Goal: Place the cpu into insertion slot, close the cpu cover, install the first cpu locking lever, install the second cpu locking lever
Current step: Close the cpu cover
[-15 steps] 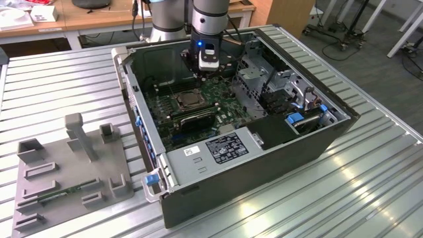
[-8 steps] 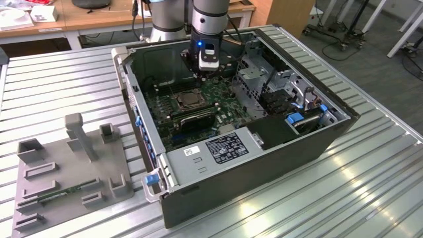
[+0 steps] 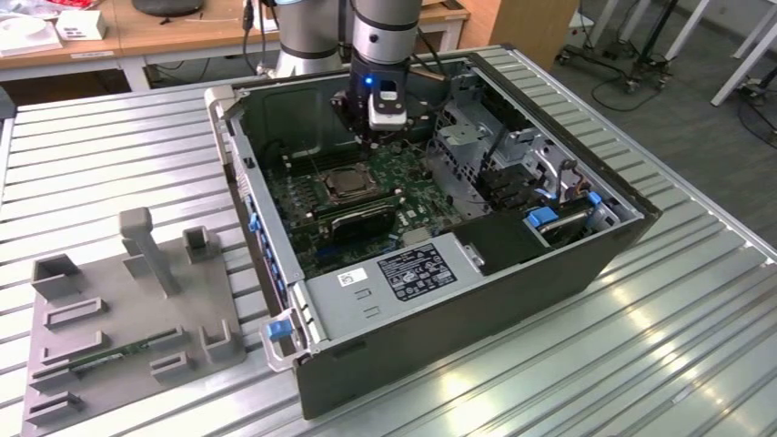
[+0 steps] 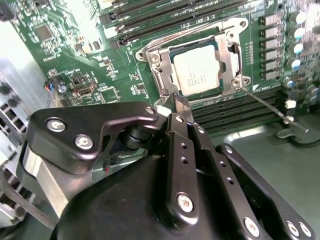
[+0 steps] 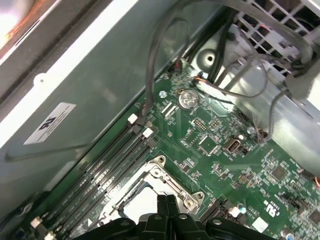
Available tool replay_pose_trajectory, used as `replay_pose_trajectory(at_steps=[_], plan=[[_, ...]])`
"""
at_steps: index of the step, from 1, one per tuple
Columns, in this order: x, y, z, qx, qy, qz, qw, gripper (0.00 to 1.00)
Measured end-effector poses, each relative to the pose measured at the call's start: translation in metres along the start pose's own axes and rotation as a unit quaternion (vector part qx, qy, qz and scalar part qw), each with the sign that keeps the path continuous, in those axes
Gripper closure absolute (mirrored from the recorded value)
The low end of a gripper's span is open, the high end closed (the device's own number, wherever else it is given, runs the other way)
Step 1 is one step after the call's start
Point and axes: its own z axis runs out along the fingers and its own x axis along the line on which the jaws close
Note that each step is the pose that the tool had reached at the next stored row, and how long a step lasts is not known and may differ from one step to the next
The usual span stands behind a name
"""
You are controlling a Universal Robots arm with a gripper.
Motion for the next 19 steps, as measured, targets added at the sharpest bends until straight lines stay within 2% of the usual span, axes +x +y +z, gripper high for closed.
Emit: replay_pose_trajectory(at_steps=[4, 7, 10, 12, 16, 19], plan=[[0.0000, 0.0000, 0.0001, 0.0019, 0.0016, -0.036, 0.99936, 0.89], [0.0000, 0.0000, 0.0001, 0.0033, 0.0028, -0.063, 0.99799, 0.89], [0.0000, 0.0000, 0.0003, 0.0047, 0.0040, -0.090, 0.99592, 0.89], [0.0000, 0.0000, 0.0003, 0.0056, 0.0048, -0.108, 0.99411, 0.89], [0.0000, 0.0000, 0.0004, 0.0074, 0.0063, -0.142, 0.98985, 0.89], [0.0000, 0.0000, 0.0004, 0.0075, 0.0064, -0.143, 0.98962, 0.89]])
